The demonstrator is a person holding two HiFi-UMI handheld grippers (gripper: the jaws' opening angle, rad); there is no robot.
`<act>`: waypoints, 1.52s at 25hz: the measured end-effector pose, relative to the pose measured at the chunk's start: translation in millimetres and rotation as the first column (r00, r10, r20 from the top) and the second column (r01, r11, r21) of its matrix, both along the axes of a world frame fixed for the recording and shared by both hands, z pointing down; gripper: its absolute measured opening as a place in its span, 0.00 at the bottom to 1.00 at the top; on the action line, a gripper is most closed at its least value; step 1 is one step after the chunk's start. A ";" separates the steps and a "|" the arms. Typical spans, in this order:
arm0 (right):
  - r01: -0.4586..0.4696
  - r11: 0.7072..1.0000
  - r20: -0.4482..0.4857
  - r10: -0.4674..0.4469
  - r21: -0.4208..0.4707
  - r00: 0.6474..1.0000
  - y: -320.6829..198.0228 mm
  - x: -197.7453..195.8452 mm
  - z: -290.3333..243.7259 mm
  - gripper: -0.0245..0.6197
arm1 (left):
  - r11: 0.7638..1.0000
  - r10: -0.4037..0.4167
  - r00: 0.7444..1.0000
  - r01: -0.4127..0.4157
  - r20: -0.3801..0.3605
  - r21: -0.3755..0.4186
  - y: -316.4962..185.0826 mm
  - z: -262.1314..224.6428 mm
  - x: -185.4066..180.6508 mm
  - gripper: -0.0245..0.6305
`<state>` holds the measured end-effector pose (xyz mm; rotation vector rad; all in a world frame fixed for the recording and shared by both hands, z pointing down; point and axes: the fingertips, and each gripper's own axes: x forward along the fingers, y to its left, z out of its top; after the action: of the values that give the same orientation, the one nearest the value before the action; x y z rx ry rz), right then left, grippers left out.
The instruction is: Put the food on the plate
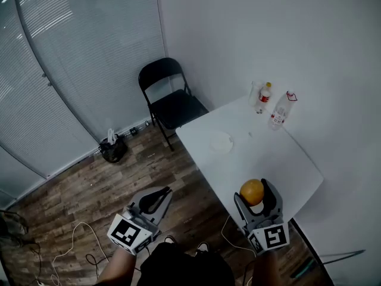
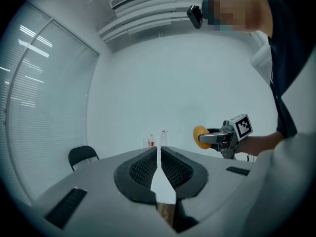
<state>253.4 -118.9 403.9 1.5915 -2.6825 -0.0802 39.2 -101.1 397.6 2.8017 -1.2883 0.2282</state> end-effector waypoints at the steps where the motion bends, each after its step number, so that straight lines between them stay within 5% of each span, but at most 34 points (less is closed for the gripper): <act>1: -0.004 1.000 0.010 0.004 -0.008 1.000 -5.8 2.1 3.2 0.62 | 1.000 0.010 1.000 -0.010 -0.006 0.003 -6.3 2.5 2.2 0.10; 12: -0.130 0.991 -0.021 0.130 -0.012 0.991 -82.7 -12.2 2.7 0.62 | 0.986 0.158 0.987 -0.158 0.005 0.051 -110.8 6.6 2.8 0.10; 25: -0.297 0.955 -0.088 0.295 -0.004 0.951 -192.3 -82.6 -14.3 0.62 | 0.932 0.362 0.930 -0.358 -0.065 0.060 -255.9 -4.5 -51.3 0.10; 31: -0.323 0.946 -0.115 0.317 -0.041 0.942 -225.1 -87.3 0.5 0.62 | 0.921 0.390 0.917 -0.389 -0.085 0.029 -282.5 9.9 -59.7 0.10; 38: -0.300 0.947 -0.171 0.278 -0.117 0.945 -280.5 -76.0 43.6 0.62 | 0.939 0.342 0.932 -0.344 -0.120 0.002 -300.7 17.4 -58.0 0.10</act>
<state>177.4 -399.3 447.5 1.8313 -2.2593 -0.0048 -18.8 -401.8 415.0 2.9548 -0.7611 0.0822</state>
